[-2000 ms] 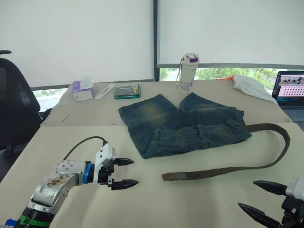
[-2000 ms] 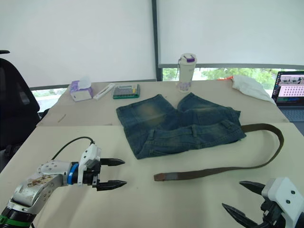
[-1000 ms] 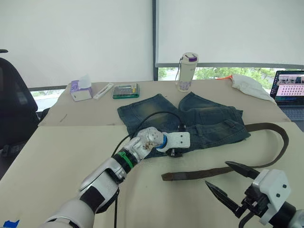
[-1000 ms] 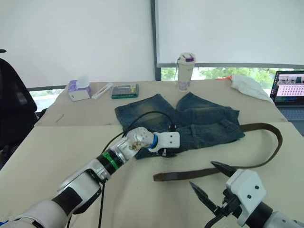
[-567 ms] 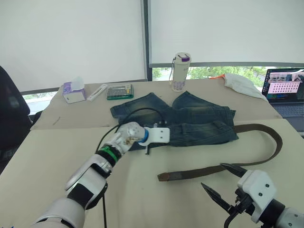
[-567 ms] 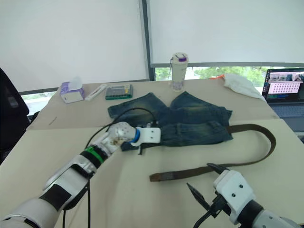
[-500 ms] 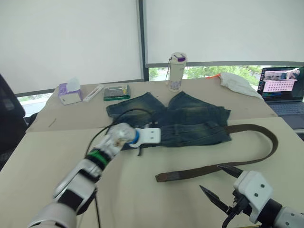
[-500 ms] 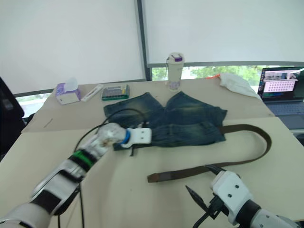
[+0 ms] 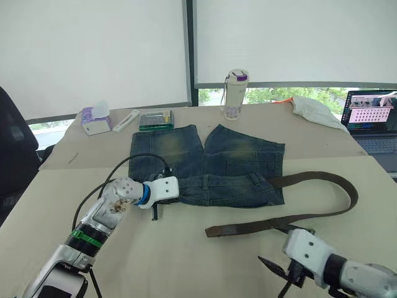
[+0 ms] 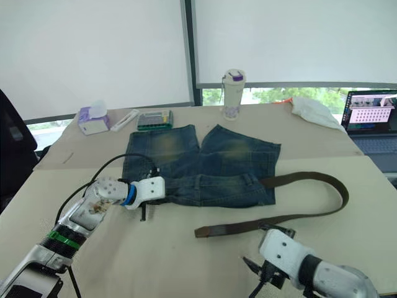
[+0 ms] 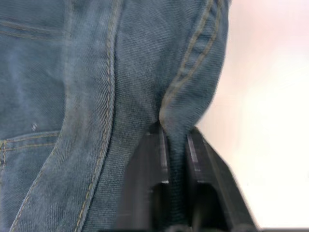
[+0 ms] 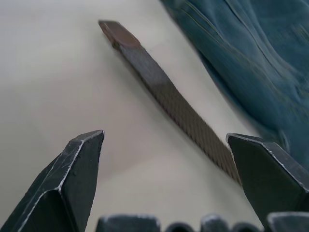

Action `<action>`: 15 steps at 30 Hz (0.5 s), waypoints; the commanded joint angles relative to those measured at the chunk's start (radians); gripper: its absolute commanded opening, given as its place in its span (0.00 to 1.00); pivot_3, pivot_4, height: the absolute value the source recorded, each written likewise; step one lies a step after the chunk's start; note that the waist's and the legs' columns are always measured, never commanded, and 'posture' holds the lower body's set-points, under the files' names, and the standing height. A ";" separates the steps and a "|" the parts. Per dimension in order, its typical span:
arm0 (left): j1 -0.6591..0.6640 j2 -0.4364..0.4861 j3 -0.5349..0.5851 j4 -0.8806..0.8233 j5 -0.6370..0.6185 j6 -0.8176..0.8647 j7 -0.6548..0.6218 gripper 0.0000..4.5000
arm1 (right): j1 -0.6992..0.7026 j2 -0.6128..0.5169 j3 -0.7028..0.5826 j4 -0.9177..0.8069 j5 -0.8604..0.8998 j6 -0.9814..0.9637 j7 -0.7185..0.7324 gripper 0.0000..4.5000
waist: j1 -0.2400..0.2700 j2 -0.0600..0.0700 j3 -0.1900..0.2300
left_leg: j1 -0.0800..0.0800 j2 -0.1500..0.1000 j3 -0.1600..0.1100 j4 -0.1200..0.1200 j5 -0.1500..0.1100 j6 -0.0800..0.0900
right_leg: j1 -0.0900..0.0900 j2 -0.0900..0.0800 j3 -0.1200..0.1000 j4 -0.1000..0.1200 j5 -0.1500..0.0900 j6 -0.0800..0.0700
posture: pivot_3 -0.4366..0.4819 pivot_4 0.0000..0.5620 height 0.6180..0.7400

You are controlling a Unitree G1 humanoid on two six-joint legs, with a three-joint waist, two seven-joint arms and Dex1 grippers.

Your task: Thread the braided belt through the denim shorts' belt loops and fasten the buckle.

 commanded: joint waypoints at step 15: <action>0.210 0.091 0.203 -0.465 -0.448 0.360 -0.094 0.99 | -0.535 0.006 0.273 0.146 -0.061 0.174 0.156 1.00 | 0.002 -0.001 0.001 | 0.000 0.002 0.001 -0.001 0.000 0.000 | -0.001 0.000 0.000 -0.001 0.001 -0.002 | 0.48 0.27 1.00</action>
